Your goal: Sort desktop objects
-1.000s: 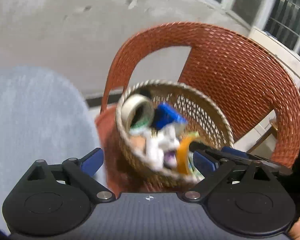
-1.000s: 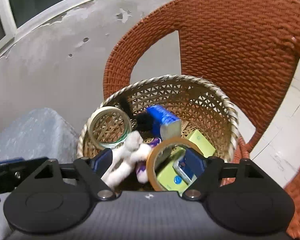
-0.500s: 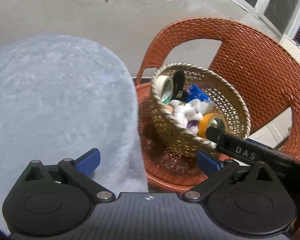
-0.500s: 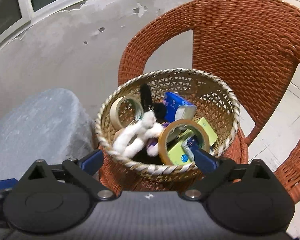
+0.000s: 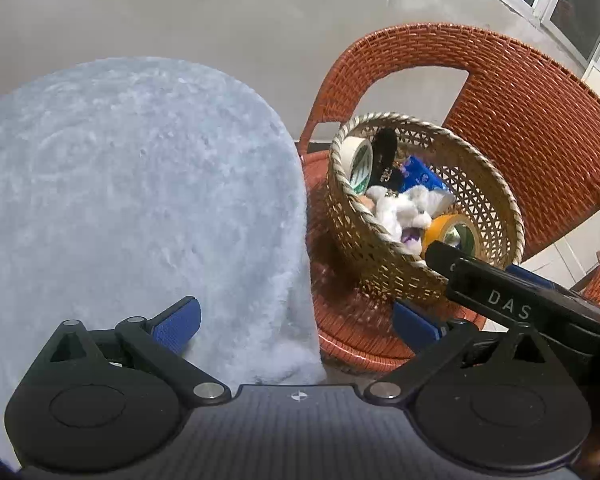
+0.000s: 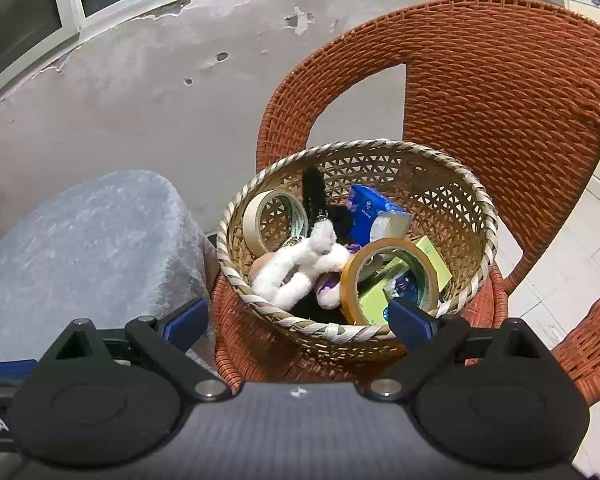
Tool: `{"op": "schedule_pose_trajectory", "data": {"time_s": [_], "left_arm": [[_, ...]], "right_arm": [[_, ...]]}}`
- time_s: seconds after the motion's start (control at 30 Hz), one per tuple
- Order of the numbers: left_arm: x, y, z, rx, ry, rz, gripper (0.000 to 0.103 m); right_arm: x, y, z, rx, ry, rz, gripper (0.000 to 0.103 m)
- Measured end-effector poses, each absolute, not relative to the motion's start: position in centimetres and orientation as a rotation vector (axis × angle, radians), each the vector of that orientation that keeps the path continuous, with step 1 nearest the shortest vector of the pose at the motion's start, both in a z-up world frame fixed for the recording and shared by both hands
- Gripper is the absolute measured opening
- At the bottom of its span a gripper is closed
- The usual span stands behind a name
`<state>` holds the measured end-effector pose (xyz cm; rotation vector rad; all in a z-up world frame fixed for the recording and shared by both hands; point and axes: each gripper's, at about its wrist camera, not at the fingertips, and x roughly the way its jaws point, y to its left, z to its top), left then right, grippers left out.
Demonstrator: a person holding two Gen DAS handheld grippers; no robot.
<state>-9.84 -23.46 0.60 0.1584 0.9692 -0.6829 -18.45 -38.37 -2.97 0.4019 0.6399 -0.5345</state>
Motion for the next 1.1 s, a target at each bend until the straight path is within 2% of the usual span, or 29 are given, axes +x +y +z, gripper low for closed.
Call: {"op": "schedule_pose_trajectory", "data": {"time_s": [1.1], "left_arm": [[-9.37,-22.82,0.21,0.152,0.979,-0.622,0.102]], "right_arm": [[-18.39,-37.59,-3.74,0.408,0.651,-0.516,0.094]]}}
